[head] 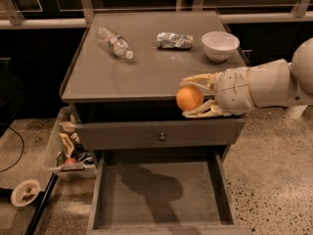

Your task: Pick orange from middle drawer and place on counter

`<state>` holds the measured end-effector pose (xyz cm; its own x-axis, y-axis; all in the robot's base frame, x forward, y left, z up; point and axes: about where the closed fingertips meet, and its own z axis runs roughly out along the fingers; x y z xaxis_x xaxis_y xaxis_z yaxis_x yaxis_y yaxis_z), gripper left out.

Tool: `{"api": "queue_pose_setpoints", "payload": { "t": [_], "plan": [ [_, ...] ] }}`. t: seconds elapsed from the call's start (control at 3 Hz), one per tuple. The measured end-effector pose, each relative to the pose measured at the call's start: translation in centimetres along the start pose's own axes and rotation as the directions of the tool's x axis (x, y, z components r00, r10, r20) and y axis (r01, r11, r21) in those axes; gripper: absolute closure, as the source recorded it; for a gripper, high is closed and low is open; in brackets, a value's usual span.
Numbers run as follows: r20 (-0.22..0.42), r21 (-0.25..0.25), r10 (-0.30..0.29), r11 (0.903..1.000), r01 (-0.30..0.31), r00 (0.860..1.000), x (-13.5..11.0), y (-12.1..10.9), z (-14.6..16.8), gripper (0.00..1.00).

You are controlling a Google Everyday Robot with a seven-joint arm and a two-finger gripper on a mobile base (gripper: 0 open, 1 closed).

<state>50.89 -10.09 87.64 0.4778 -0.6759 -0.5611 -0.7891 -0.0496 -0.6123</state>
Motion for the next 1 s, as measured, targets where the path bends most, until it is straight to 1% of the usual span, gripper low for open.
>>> {"api": "queue_pose_setpoints", "payload": {
  "t": [0.33, 0.67, 1.0],
  "plan": [
    [0.009, 0.037, -0.042, 0.9985, 0.041, 0.999, -0.4, -2.0, -0.5, 1.0],
    [0.059, 0.059, -0.1, 0.9936, 0.096, 0.993, -0.3, -6.0, -0.1, 1.0],
    [0.15, 0.09, -0.129, 0.9891, 0.116, 0.98, -1.0, -11.4, 1.3, 1.0]
  ]
}}
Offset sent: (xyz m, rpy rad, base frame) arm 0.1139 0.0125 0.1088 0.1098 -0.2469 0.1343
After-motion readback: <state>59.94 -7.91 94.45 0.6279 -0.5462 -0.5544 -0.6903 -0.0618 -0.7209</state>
